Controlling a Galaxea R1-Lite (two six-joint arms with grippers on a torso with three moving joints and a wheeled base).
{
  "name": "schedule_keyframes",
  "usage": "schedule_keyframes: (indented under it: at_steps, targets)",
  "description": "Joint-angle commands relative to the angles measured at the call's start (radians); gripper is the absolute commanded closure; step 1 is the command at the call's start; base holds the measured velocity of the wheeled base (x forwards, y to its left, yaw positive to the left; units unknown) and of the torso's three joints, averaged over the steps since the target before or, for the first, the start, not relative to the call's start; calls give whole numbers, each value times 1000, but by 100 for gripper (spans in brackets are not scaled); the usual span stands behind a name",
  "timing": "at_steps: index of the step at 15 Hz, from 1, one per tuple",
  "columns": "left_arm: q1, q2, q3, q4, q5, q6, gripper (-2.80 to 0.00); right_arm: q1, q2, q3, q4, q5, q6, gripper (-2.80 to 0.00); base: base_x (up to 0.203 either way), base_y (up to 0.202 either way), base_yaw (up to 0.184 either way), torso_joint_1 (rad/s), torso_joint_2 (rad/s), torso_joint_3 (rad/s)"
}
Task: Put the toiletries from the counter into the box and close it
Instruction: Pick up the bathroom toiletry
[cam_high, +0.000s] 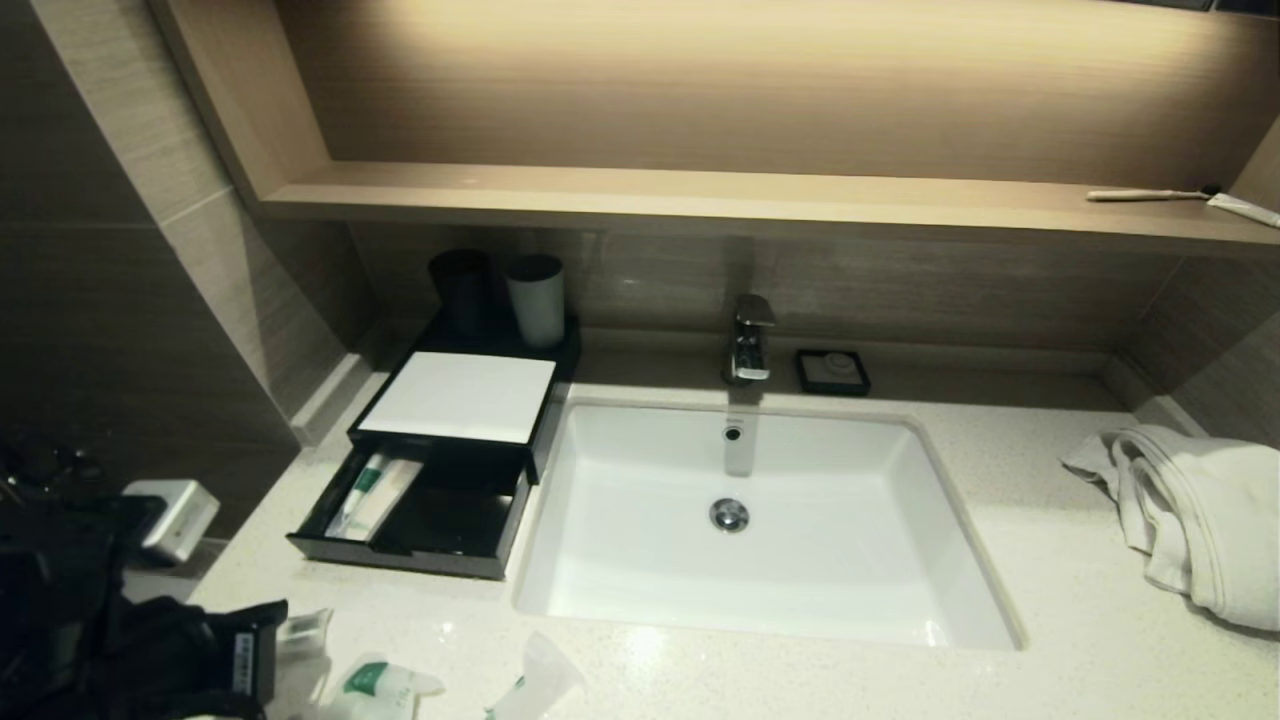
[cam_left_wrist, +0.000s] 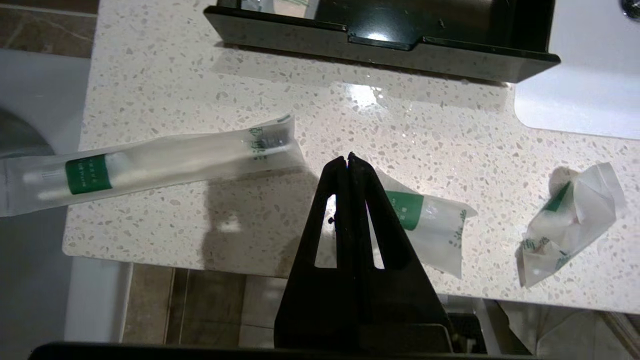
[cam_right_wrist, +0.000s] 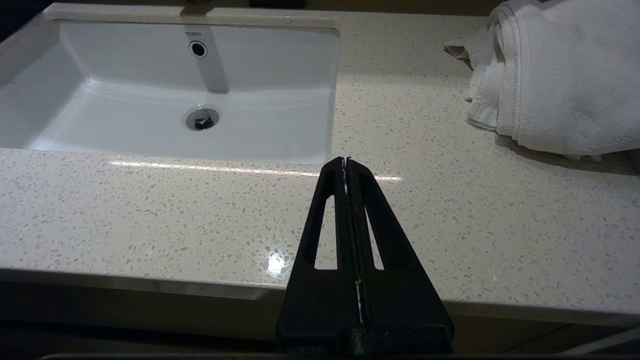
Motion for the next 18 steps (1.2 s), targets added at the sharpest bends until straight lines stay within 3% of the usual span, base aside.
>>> schedule_keyframes:
  at_steps: [1,5,9,14,18]
  targets:
    - [-1,-5,15,-1,-45,-11,0,0,0,0,0,1,0,0,0,0,0,0,0,0]
    - [-37,-37,15,48,-218,-13,0,0,0,0,0,1,0,0,0,0,0,0,0,0]
    - [-47,-5,18,81,-295,-8,0,0,0,0,0,1,0,0,0,0,0,0,0,0]
    - [-46,83,29,78,-300,-3,0,0,0,0,0,1,0,0,0,0,0,0,0,0]
    - [-46,156,32,75,-297,38,0,0,0,0,0,1,0,0,0,0,0,0,0,0]
